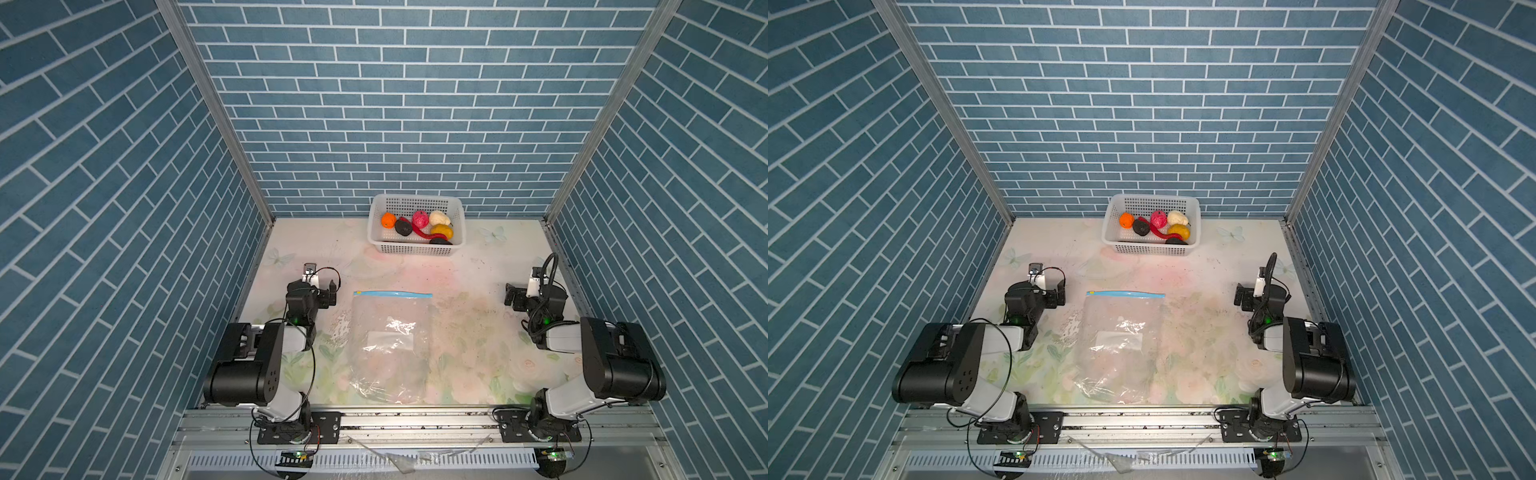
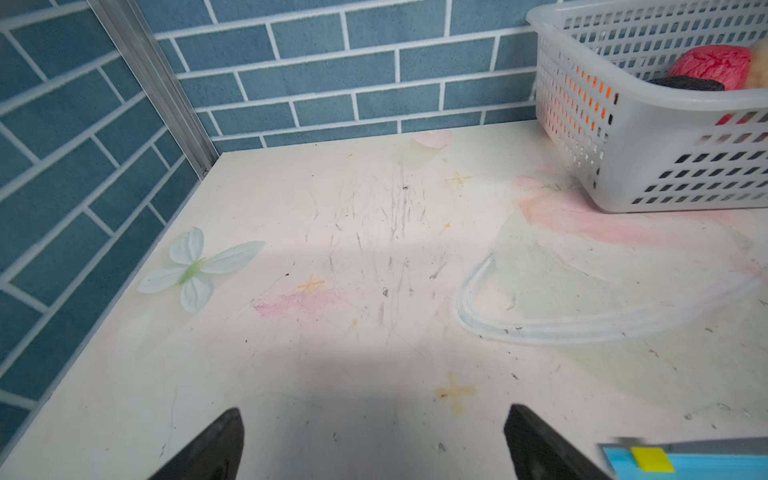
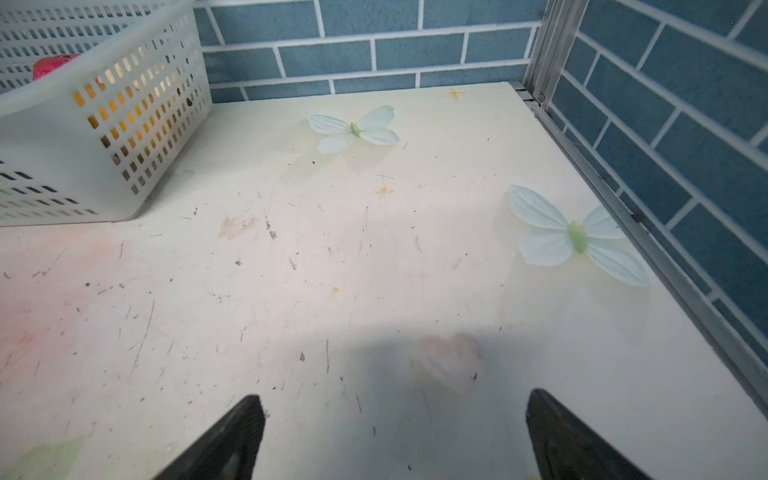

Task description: Place the food in the zip-top bag and seal the zipper

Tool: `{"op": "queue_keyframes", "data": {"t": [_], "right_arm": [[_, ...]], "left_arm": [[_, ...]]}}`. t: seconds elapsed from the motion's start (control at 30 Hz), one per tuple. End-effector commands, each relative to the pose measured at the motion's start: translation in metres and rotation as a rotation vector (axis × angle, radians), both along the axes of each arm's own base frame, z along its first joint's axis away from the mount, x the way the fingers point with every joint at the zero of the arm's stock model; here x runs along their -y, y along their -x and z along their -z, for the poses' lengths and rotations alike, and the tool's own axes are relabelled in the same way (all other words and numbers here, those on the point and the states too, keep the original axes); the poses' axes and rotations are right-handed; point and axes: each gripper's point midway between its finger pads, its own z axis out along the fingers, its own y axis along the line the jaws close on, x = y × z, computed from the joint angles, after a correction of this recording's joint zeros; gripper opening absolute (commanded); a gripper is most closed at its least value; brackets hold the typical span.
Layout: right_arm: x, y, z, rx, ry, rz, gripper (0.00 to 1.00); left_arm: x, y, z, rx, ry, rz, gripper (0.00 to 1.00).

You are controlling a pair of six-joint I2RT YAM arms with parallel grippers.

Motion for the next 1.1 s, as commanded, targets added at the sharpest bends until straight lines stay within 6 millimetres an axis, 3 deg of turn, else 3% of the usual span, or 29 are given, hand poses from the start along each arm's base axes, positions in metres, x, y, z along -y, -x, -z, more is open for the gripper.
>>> {"op": "queue_keyframes", "data": {"t": [0.0,1.07], "right_arm": [[-0.0018,-0.0112,-0.0113,0.028,-0.004,-0.013,0.99],[-0.0004,-0.0096,-0.0119,0.036,-0.004,-0.006,0.99]], "left_arm": [[0.0001,-0.0029,-0.0041,0.011,0.002,0.004,0.99],[-0.0032,-0.0024,-0.0035,0.01,-0.003,-0.019,0.99]]}}
